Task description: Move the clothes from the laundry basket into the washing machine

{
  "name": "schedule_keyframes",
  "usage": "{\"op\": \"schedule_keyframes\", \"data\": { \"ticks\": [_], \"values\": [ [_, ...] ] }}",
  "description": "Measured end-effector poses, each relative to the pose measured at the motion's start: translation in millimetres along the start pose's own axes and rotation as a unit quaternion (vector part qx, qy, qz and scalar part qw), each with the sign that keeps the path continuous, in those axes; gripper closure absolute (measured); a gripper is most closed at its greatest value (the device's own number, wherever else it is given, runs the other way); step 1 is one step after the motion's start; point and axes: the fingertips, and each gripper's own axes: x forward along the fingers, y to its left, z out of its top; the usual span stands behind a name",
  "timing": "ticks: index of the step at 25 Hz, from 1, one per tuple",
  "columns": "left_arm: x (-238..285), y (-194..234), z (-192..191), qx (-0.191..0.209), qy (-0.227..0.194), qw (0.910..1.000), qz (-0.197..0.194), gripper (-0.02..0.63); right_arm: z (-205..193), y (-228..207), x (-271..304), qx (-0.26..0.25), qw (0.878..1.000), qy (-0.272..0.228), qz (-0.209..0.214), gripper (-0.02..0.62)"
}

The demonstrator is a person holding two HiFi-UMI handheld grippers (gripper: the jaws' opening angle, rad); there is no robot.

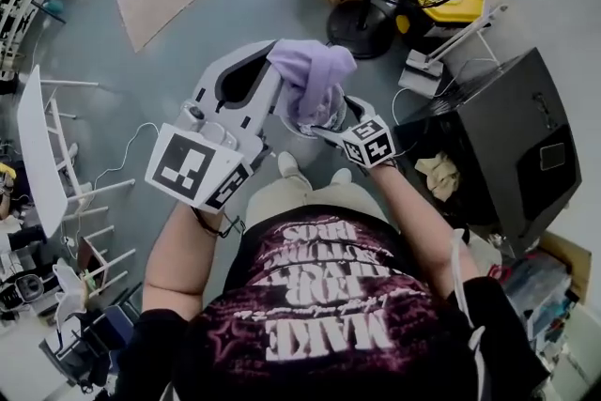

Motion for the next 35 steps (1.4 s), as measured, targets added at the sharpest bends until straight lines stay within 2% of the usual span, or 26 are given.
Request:
{"op": "schedule_keyframes", "data": {
  "ticks": [4, 10, 11, 12, 14, 15, 16, 21, 26, 31, 35],
  "values": [
    [-4.7, -11.7, 28.4, -0.006, -0.02, 0.9993, -0.032, 0.597, 1.1, -1.8, 3.5, 0.001, 1.0, -0.001, -0.027, 0.095],
    [-19.6, -19.9, 64.3, -0.005, -0.048, 0.9943, -0.095, 0.597, 5.7, -5.2, 17.3, 0.027, 0.996, -0.023, -0.076, 0.098],
    [-23.1, -20.0, 67.6, -0.001, -0.049, 0.9933, -0.105, 0.597, 8.1, -4.2, 18.0, 0.022, 0.995, -0.025, -0.089, 0.171],
    [-26.8, -18.3, 69.4, 0.004, -0.049, 0.9926, -0.111, 0.597, 10.5, -3.3, 17.3, 0.016, 0.994, -0.027, -0.105, 0.283],
    [-34.4, -7.5, 68.5, 0.008, -0.048, 0.9924, -0.113, 0.597, 13.9, -1.8, 12.7, 0.01, 0.99, -0.034, -0.135, 0.467],
    [-38.3, 1.2, 66.2, 0.008, -0.046, 0.9928, -0.11, 0.597, 14.2, -0.8, 9.6, 0.011, 0.989, -0.037, -0.145, 0.526],
    [-41.9, 11.2, 63.0, 0.009, -0.045, 0.9934, -0.105, 0.597, 13.3, 0.0, 6.6, 0.015, 0.987, -0.04, -0.152, 0.548],
    [-52.6, 60.1, 37.0, 0.047, -0.033, 0.9962, -0.066, 0.597, -0.6, -2.1, -17.8, 0.055, 0.98, -0.051, -0.182, 0.557],
    [-58.0, 100.3, -10.6, 0.069, 0.01, 0.9965, -0.047, 0.597, 0.0, 7.7, -56.4, 0.112, 0.966, -0.088, -0.217, 0.558],
    [-48.3, 106.7, -73.2, 0.061, 0.058, 0.9946, -0.06, 0.597, 19.2, 24.8, -96.1, 0.17, 0.948, -0.155, -0.217, 0.558],
    [-38.2, 89.0, -133.7, 0.06, 0.123, 0.9857, -0.099, 0.597, 40.4, 41.3, -129.5, 0.204, 0.928, -0.215, -0.226, 0.558]
  ]
}}
